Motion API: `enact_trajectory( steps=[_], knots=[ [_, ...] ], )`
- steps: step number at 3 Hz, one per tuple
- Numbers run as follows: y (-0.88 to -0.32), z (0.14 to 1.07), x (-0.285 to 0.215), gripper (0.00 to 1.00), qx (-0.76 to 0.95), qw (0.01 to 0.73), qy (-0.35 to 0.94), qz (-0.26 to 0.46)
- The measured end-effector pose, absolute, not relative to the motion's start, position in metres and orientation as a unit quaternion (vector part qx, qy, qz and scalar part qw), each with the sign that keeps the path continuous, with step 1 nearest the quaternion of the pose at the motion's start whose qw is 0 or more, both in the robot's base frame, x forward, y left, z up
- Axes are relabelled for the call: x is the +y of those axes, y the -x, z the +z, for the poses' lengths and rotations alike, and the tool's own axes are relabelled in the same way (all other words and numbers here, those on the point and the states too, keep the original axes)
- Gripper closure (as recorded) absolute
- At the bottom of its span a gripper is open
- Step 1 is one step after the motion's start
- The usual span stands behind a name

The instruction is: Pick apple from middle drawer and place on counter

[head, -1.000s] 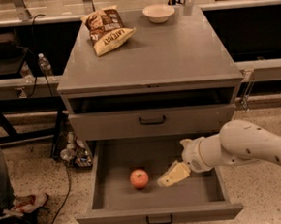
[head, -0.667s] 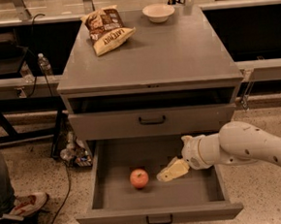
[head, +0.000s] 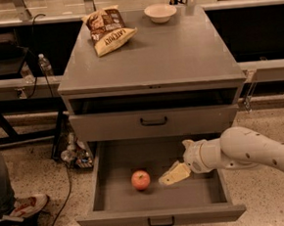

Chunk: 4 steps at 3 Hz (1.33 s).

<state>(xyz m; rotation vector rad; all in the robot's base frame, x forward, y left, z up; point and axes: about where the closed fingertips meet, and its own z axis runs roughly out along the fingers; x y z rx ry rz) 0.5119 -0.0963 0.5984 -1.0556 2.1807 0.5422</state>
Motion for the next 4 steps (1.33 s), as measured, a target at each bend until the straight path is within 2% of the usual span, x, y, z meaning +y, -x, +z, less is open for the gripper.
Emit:
enact_trajectory(
  steps=[4],
  knots=[
    [-0.546, 0.503, -0.068, 0.0, 0.784, 0.349, 0.448, 0.252]
  ],
)
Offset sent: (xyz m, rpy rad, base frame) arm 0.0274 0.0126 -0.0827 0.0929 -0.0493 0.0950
